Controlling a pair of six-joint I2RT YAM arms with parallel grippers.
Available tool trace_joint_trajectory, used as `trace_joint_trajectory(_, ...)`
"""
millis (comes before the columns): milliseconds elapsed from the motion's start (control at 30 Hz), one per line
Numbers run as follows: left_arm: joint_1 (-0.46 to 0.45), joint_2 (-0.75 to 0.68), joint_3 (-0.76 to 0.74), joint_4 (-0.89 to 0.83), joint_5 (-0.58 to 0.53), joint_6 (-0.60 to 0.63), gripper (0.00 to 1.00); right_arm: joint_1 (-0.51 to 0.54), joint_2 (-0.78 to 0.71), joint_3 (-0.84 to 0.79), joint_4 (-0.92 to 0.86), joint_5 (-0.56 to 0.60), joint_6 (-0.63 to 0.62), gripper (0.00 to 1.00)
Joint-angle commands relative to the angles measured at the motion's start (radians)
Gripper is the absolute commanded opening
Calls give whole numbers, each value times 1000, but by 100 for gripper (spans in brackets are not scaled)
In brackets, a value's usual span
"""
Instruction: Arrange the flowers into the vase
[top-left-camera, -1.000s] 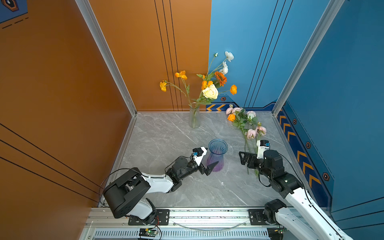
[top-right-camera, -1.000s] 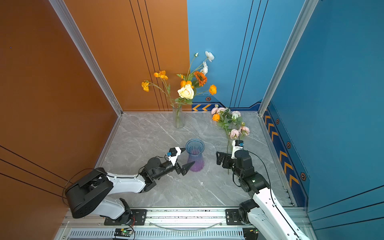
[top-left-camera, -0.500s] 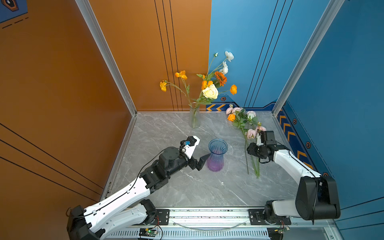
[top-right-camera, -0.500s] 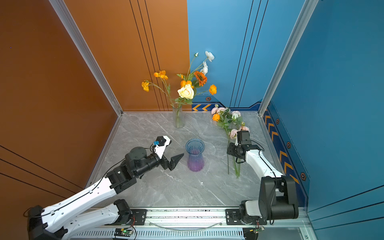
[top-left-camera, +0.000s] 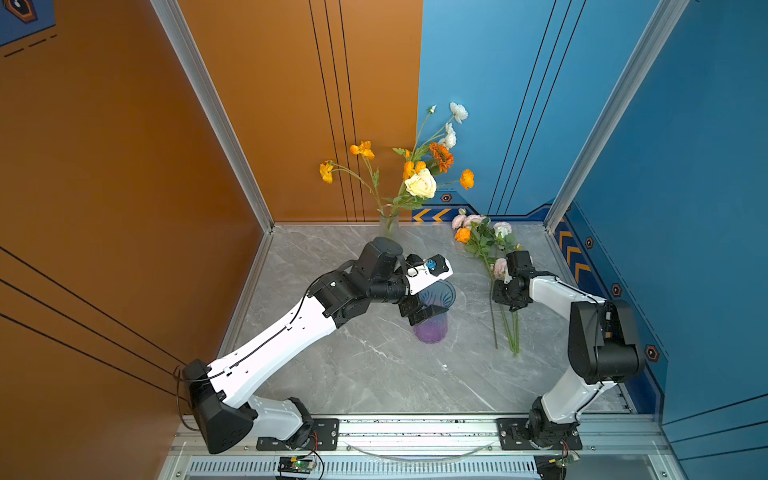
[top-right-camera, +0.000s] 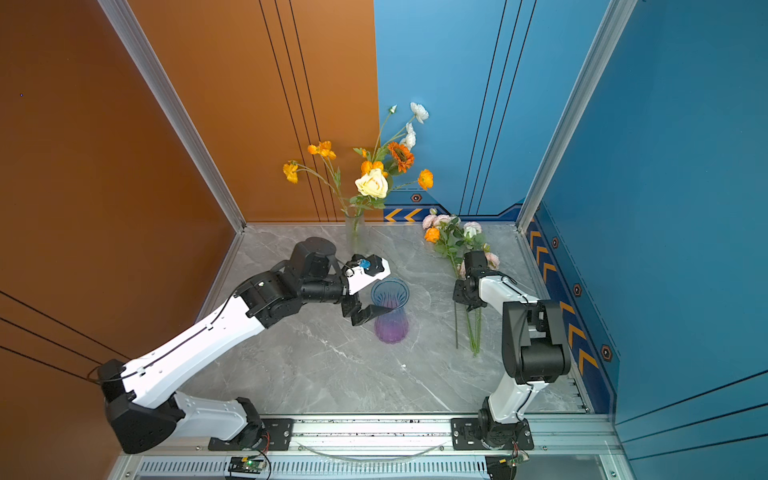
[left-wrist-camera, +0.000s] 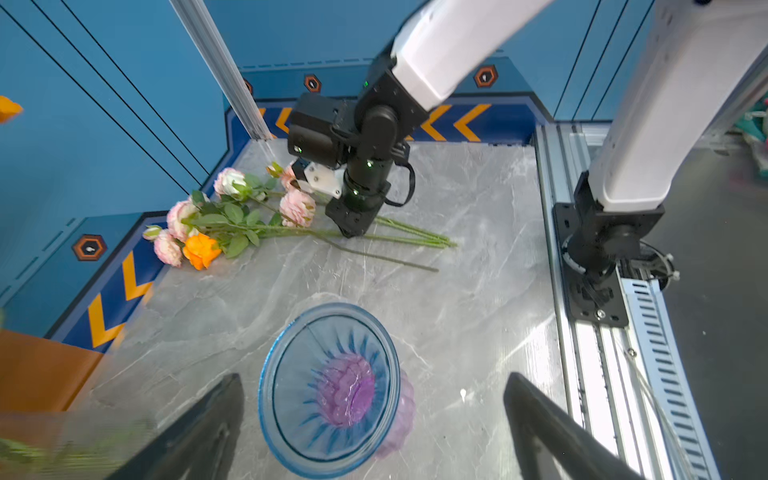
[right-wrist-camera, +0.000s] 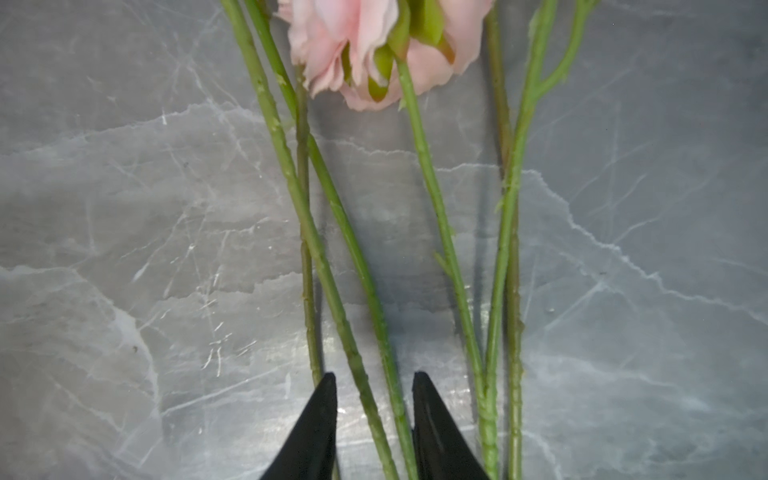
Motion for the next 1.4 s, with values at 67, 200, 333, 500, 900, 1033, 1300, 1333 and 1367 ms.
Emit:
trace_joint_trajectory(67,26,-70,-123,91,37,40,98,12,42,53,-60,56,-40,27)
trace_joint_trajectory(200,40,-121,-211,201,38,22,98,18,54,65,-65,65,-53,20)
trace_joint_trajectory(333,74,-113,-208,222,75,-21,98,26,63,69,-67,65,-61,12)
trace_joint_trajectory(500,101,-104,-203,222,87,-52,98,31,70,69,-67,51,-79,0)
trace_joint_trajectory(900,277,-91,-220,302,309,-187,98,74,-79,-7,-83,41,-85,0)
trace_joint_trajectory(1033,311,-92,-222,305,406,-190,98,87,-163,14,-166,36,-36,0)
trace_joint_trajectory(1300,188,-261,-331,225,88,63,98,94,-472,-56,-164,-107,161,0)
trace_joint_trajectory(1333,150,-287,-358,227,48,80,98,100,-517,-61,-163,-117,180,0)
trace_joint_trajectory(1367,119,-310,-375,220,34,102,98,106,-559,-66,-165,-113,198,0)
